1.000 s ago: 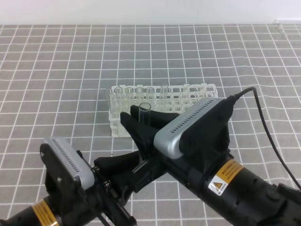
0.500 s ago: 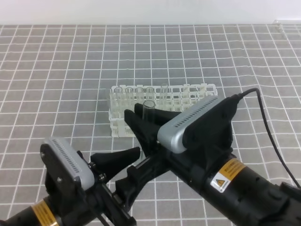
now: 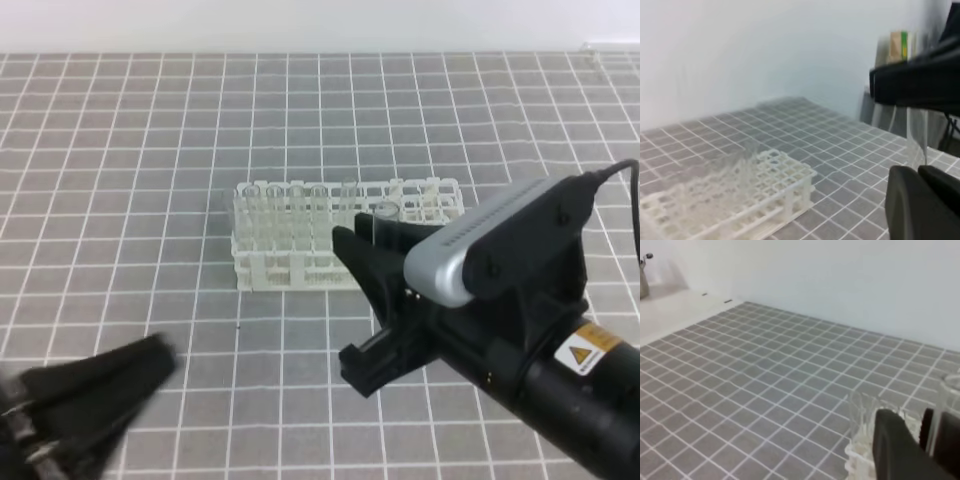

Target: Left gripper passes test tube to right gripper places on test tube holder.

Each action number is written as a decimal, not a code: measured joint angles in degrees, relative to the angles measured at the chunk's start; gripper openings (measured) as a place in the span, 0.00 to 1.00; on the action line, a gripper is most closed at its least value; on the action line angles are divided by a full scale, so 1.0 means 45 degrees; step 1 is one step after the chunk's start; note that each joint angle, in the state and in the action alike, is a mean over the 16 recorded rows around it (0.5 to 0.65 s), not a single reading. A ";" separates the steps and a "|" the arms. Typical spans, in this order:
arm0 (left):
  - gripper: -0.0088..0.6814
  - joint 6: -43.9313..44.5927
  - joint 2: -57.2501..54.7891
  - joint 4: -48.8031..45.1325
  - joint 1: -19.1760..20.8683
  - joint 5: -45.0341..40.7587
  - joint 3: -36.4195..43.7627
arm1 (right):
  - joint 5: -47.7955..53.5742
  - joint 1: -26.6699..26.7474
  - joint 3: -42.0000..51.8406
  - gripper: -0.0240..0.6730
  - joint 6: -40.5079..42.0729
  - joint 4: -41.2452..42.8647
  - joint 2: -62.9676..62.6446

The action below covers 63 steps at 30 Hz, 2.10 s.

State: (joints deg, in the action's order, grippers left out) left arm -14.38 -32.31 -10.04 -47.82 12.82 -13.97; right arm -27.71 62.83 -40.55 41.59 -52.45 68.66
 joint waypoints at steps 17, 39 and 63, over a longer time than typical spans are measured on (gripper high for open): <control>0.01 -0.0368 0.7102 0.0328 -0.0005 -0.4870 0.1904 | 0.0322 0.0000 0.0258 0.16 0.1607 -0.1666 -0.0273; 0.01 -0.0588 0.7222 0.0435 -0.0007 -0.5334 0.3147 | -0.0219 0.0000 0.0503 0.16 0.1689 -0.1808 -0.0273; 0.01 -0.0561 0.7176 0.0417 0.0003 -0.5270 0.3221 | -0.1014 -0.1300 0.1637 0.16 -0.2482 0.2994 -0.0233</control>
State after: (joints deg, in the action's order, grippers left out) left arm -16.90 -0.01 -8.17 -47.81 -10.90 0.53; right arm -32.28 56.98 -33.18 30.42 -38.98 67.61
